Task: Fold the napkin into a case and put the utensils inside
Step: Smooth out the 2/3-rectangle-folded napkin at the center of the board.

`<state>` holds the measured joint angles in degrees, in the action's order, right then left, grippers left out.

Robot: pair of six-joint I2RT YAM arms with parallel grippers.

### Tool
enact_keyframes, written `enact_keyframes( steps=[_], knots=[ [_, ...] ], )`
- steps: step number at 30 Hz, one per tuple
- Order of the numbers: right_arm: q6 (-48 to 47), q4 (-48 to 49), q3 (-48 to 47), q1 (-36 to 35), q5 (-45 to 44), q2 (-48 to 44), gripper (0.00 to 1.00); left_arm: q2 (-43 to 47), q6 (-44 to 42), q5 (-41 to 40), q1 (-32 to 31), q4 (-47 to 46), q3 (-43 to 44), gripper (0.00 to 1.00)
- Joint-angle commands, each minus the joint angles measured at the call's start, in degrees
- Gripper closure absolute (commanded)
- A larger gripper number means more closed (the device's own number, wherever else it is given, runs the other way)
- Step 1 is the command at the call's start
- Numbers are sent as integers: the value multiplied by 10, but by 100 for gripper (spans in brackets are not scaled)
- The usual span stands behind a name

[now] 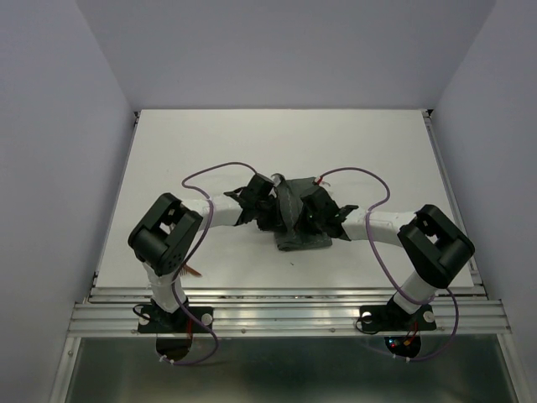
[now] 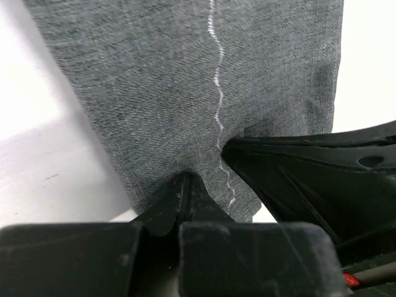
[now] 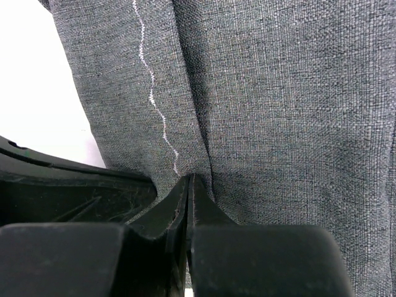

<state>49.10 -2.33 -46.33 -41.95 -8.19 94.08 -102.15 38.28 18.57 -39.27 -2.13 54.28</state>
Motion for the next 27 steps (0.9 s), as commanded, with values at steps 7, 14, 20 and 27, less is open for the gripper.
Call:
enact_keyframes(
  steps=[7, 14, 20, 27],
  knots=[
    [-1, -42, 19, 4, -14, -17, 99, 113, -8, -13, -22, 18, -20, 100],
    [-1, -42, 15, 4, -15, -13, 99, 105, -4, 7, -25, -6, -65, 100],
    [-2, -43, 16, 4, -15, -16, 99, 45, 4, 21, -34, -37, -87, 100],
    [0, -50, 19, 4, -22, -29, 99, 77, -17, -1, -34, 6, -61, 100]
  ],
)
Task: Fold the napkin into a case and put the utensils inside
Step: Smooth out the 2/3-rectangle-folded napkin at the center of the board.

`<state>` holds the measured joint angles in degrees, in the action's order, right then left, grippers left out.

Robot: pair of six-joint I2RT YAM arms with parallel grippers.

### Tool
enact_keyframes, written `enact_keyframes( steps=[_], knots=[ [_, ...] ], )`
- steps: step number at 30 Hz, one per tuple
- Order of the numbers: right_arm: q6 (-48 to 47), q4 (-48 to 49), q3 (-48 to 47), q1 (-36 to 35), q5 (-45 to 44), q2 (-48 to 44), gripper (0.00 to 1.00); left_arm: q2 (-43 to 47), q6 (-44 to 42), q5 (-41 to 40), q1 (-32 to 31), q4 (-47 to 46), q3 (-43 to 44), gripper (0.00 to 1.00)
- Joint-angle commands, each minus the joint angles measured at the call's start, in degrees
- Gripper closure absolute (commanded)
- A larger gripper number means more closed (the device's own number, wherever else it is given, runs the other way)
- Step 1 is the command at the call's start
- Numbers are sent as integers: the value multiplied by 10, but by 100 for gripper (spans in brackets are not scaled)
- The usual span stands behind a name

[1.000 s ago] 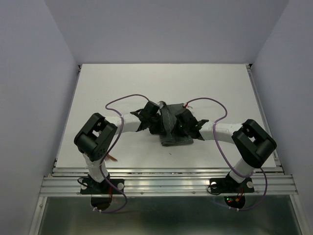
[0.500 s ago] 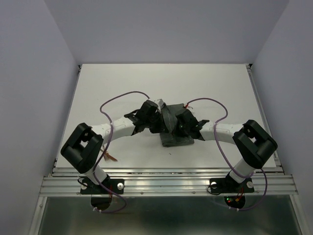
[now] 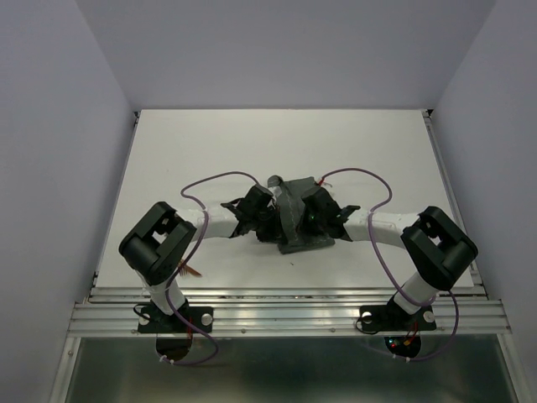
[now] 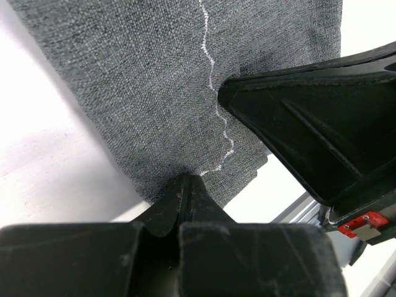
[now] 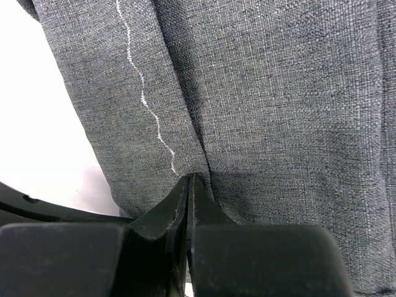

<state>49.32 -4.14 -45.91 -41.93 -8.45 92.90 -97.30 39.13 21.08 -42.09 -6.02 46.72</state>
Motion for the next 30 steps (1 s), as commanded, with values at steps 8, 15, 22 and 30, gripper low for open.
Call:
enact_keyframes(
  steps=[8, 15, 22, 30],
  knots=[
    [-2, -31, 8, 4, -16, -11, 99, 103, -24, -32, -7, 92, 22, 100],
    [-4, -30, 6, 4, -14, -7, 99, 76, -7, -8, -9, 46, -15, 100],
    [-1, -31, 11, 4, -14, -12, 99, 3, 1, -6, -23, 12, -18, 100],
    [-2, -31, 21, 4, -13, -23, 99, 71, -54, -87, -8, 148, 86, 100]
  ],
)
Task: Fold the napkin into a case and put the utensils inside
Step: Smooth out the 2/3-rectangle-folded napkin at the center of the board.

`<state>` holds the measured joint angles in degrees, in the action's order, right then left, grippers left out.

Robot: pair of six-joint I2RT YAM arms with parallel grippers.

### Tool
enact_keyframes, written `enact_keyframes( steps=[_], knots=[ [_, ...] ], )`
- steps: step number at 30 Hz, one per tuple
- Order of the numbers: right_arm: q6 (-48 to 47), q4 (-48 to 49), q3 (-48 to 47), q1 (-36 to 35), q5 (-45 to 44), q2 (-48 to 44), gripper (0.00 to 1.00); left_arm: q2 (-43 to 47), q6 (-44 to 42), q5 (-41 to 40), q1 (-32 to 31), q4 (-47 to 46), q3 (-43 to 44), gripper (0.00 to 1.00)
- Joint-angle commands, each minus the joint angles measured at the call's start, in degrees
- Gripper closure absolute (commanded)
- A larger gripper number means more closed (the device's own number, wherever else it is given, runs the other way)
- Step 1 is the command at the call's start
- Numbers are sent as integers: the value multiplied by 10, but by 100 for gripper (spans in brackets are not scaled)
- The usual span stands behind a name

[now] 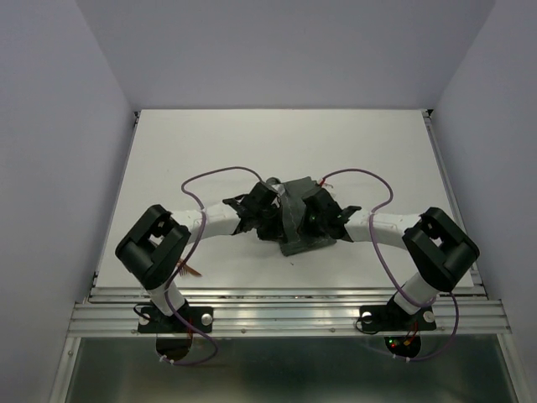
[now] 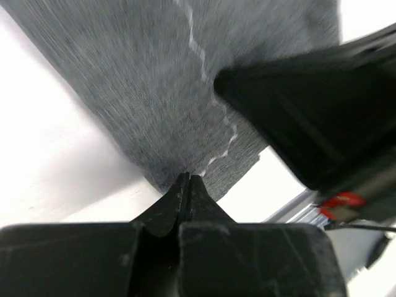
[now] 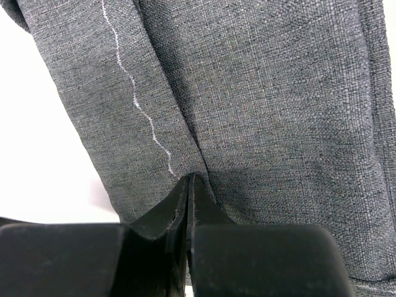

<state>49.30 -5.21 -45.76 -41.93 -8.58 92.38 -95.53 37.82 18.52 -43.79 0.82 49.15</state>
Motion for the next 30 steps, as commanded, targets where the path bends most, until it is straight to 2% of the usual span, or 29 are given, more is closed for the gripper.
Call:
enact_keyframes(
  steps=[1, 6, 12, 21, 30],
  knots=[
    [-1, -19, 22, 4, -11, -19, 99, 70, -55, -67, 22, 101, 77, 100],
    [-3, -18, 23, 4, -8, -19, 99, 68, -81, -78, 84, 140, 154, 100],
    [-6, -18, 18, 4, -7, -21, 99, -6, -73, -78, 173, 139, 185, 100],
    [-10, -24, 14, 4, -5, -21, 99, -127, -57, -84, 185, 138, 259, 100],
    [-11, -26, 11, 4, -6, -18, 99, -143, -53, -50, 179, 116, 277, 100]
  ],
)
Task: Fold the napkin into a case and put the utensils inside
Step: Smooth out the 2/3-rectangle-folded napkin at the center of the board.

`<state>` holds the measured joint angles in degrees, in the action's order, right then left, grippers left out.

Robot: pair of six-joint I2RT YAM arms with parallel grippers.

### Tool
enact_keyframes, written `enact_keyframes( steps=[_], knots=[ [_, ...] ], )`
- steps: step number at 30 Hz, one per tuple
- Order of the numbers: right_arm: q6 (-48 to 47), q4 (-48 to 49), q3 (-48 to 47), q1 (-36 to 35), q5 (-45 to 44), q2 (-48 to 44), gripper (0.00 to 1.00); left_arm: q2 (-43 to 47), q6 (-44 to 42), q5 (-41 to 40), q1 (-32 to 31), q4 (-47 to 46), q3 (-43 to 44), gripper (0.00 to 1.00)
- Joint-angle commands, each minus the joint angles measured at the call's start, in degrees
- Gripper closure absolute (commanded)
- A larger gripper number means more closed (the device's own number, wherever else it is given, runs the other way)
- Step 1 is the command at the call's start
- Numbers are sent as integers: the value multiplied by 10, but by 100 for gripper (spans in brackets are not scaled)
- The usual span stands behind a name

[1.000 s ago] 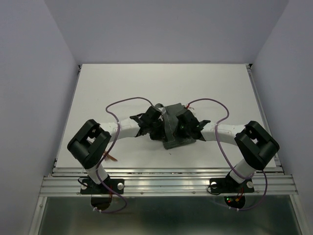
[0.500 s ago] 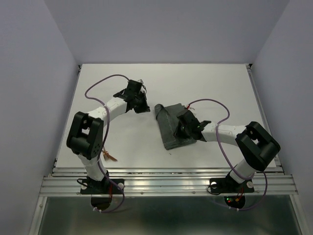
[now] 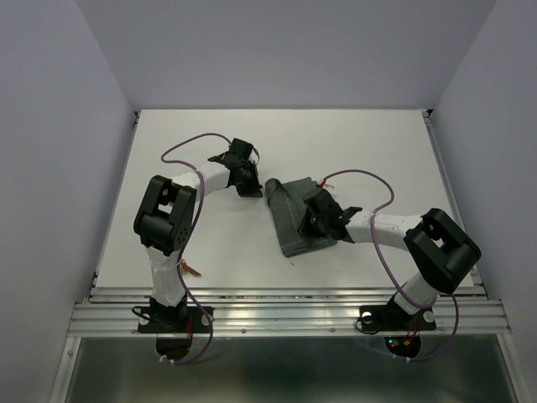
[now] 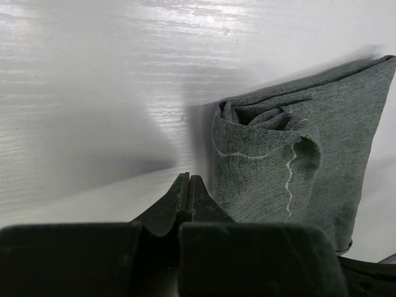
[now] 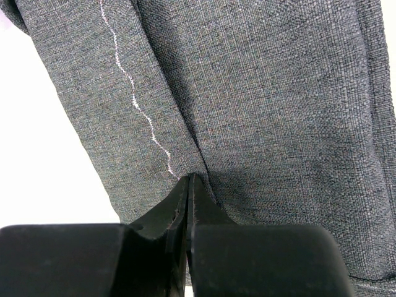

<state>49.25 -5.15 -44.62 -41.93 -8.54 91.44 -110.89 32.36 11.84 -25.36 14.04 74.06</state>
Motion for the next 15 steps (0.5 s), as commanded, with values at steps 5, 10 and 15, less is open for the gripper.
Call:
enact_keyframes(
  steps=[5, 10, 15],
  knots=[
    [-10, -27, 0, 4, -6, -6, 99, -3, 0, 23, -13, -23, 42, 100],
    [-9, -28, 1, 4, -7, -8, 99, -25, 2, 33, -21, -29, 60, 100],
    [-7, -31, 5, 4, -10, -12, 99, -31, 2, 32, -30, -31, 77, 100]
  ],
)
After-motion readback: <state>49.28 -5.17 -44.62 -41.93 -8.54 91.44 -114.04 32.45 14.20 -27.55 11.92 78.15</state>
